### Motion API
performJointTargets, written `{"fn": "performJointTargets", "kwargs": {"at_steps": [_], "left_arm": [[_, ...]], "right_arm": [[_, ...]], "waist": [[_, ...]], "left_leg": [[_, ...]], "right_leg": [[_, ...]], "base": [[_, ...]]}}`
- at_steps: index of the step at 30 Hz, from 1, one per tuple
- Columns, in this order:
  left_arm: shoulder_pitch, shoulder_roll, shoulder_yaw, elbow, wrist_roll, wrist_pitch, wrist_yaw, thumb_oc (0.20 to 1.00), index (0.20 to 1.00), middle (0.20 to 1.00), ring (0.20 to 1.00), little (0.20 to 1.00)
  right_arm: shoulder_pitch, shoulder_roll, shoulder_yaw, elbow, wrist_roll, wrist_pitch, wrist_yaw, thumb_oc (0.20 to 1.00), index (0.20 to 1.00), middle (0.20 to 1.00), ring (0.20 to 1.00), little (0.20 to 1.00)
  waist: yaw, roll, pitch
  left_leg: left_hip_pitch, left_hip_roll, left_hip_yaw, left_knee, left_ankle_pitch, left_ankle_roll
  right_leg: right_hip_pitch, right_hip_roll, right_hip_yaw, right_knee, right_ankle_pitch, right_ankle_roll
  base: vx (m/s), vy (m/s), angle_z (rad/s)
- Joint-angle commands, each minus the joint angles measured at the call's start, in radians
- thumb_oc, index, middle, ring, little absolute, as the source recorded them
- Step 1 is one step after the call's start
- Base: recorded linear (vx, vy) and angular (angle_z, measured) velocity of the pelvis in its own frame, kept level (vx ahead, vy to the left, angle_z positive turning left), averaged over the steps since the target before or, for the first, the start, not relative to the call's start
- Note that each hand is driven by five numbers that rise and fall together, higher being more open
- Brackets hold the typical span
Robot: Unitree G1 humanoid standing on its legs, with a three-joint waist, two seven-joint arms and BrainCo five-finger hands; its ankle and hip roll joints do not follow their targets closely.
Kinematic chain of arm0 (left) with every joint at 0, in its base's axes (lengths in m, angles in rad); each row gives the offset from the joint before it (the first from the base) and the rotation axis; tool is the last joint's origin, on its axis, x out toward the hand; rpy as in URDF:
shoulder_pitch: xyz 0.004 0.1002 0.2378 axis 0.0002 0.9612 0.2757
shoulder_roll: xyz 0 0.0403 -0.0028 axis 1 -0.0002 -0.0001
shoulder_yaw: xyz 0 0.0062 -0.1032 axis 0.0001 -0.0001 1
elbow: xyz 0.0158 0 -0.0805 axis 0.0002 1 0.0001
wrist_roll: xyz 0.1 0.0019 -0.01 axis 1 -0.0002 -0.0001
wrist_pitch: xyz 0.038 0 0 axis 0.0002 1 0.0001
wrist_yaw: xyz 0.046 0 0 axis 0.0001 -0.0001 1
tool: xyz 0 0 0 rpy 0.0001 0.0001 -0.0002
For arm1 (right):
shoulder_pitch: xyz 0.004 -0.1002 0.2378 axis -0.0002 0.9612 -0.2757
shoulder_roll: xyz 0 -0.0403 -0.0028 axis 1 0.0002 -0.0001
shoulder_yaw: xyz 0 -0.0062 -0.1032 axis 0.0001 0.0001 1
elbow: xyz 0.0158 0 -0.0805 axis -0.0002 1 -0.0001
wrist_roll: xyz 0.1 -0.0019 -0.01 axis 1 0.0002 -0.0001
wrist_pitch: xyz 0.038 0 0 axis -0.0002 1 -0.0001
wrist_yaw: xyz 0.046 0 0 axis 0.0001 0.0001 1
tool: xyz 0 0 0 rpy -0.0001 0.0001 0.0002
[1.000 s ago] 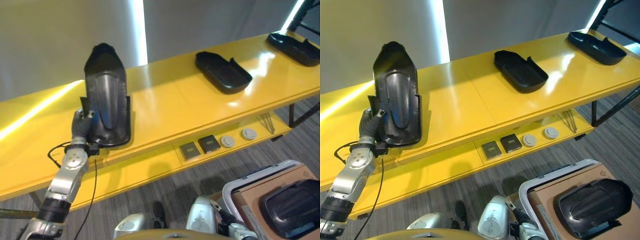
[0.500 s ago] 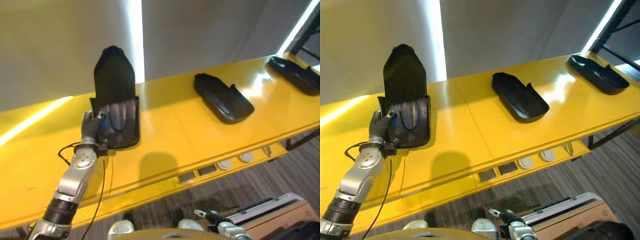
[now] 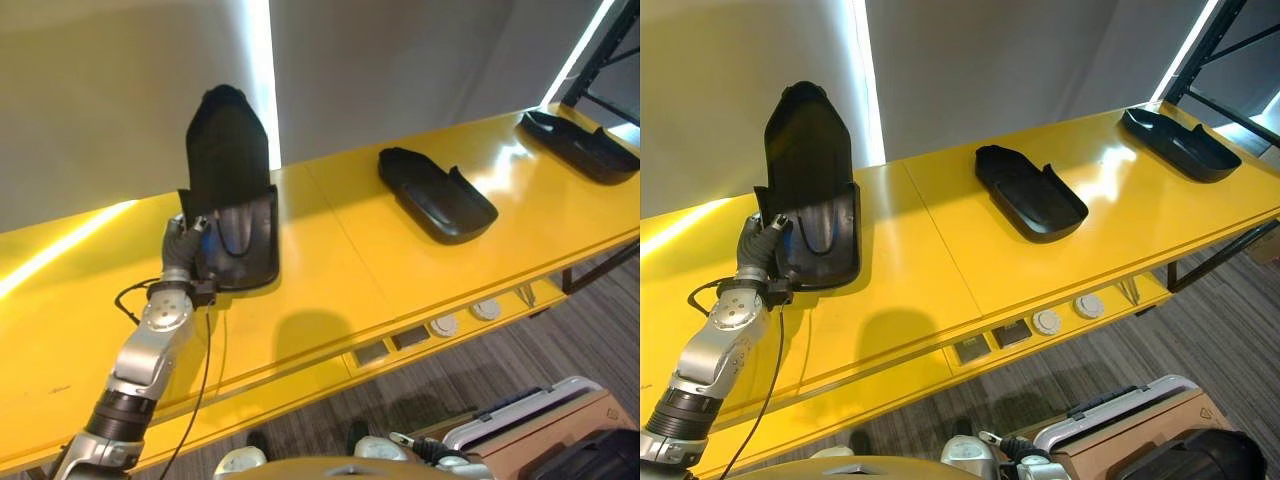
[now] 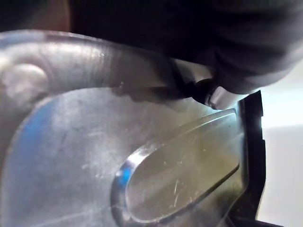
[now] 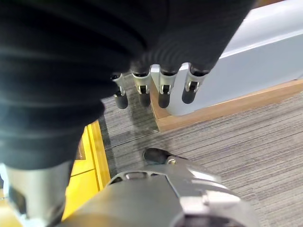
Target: Move parts from the plastic box to the shelf.
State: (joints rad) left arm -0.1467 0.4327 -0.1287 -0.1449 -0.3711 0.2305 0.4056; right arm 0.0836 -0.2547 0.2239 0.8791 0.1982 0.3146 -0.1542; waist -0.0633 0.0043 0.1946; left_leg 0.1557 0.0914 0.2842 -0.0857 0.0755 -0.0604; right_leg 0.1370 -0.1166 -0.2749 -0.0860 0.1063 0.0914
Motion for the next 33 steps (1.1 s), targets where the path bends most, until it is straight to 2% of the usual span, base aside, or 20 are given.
{"fn": "performJointTargets", "kwargs": {"at_steps": [1, 2, 6, 10, 15, 22, 28, 33], "left_arm": [[-0.082, 0.015, 0.043, -0.07, -0.023, -0.034, 0.012, 0.2, 0.2, 0.2, 0.2, 0.2], [-0.082, 0.002, 0.038, -0.06, -0.07, 0.017, 0.044, 0.2, 0.2, 0.2, 0.2, 0.2], [-0.095, -0.026, 0.023, 0.0, -0.21, 0.077, 0.117, 0.2, 0.2, 0.2, 0.2, 0.2], [-0.128, -0.05, -0.001, 0.097, -0.277, 0.112, 0.164, 0.2, 0.2, 0.2, 0.2, 0.2], [-0.189, -0.07, -0.037, 0.281, -0.262, 0.132, 0.185, 0.2, 0.2, 0.2, 0.2, 0.2], [-0.226, -0.119, -0.071, 0.455, -0.207, 0.123, 0.165, 0.2, 0.2, 0.2, 0.2, 0.2], [-0.225, -0.131, -0.091, 0.509, -0.162, 0.136, 0.164, 0.2, 0.2, 0.2, 0.2, 0.2], [-0.206, -0.136, -0.114, 0.549, -0.138, 0.162, 0.175, 0.2, 0.2, 0.2, 0.2, 0.2]], "right_arm": [[-0.015, -0.01, 0.02, 0.012, -0.012, 0.028, -0.007, 1.0, 1.0, 1.0, 1.0, 1.0], [-0.014, -0.01, 0.023, 0.001, -0.014, 0.039, -0.005, 1.0, 1.0, 1.0, 1.0, 1.0], [-0.011, -0.012, 0.03, -0.018, -0.016, 0.056, 0.002, 1.0, 1.0, 1.0, 1.0, 1.0], [-0.007, -0.016, 0.043, -0.035, -0.018, 0.069, 0.006, 1.0, 1.0, 1.0, 1.0, 1.0], [0.004, -0.01, 0.073, -0.055, -0.001, 0.074, -0.005, 1.0, 1.0, 1.0, 1.0, 1.0], [0.014, 0.031, 0.131, -0.06, 0.08, 0.063, -0.064, 1.0, 1.0, 1.0, 1.0, 1.0], [0.009, 0.044, 0.17, -0.074, 0.106, 0.068, -0.086, 1.0, 1.0, 1.0, 1.0, 1.0], [0.002, 0.042, 0.178, -0.065, 0.095, 0.066, -0.084, 1.0, 1.0, 1.0, 1.0, 1.0]], "waist": [[0.002, 0.005, -0.001], [-0.002, 0.005, -0.003], [-0.013, 0.007, -0.007], [-0.03, 0.009, -0.014], [-0.053, 0.008, -0.021], [-0.052, -0.011, -0.014], [-0.047, -0.026, -0.003], [-0.042, -0.027, 0.007]], "left_leg": [[0.034, 0.03, 0.036, -0.002, -0.079, 0.007], [0.038, 0.031, 0.041, -0.002, -0.079, 0.007], [0.041, 0.031, 0.047, -0.002, -0.077, 0.007], [0.044, 0.033, 0.058, -0.002, -0.076, 0.008], [0.046, 0.028, 0.067, -0.002, -0.076, 0.011], [0.038, 0.017, 0.055, -0.002, -0.074, 0.019], [0.037, 0.016, 0.059, -0.002, -0.075, 0.024], [0.044, 0.015, 0.059, -0.002, -0.078, 0.025]], "right_leg": [[0.02, -0.04, -0.011, -0.001, -0.048, 0.064], [0.022, -0.04, -0.009, -0.001, -0.05, 0.063], [0.022, -0.038, -0.005, -0.001, -0.05, 0.062], [0.02, -0.035, 0.002, -0.001, -0.053, 0.061], [0.02, -0.031, 0.011, -0.001, -0.056, 0.06], [0.027, -0.031, 0.007, -0.001, -0.065, 0.063], [0.029, -0.028, 0.005, -0.001, -0.069, 0.064], [0.037, -0.024, 0.004, -0.001, -0.072, 0.064]], "base": [[0.02, -0.009, -0.05], [0.02, -0.011, -0.05], [0.02, -0.013, -0.05], [0.0, 0.0, 0.0], [0.02, -0.037, -0.07], [0.02, -0.057, -0.02], [0.0, -0.014, -0.01], [0.0, 0.007, -0.01]]}}
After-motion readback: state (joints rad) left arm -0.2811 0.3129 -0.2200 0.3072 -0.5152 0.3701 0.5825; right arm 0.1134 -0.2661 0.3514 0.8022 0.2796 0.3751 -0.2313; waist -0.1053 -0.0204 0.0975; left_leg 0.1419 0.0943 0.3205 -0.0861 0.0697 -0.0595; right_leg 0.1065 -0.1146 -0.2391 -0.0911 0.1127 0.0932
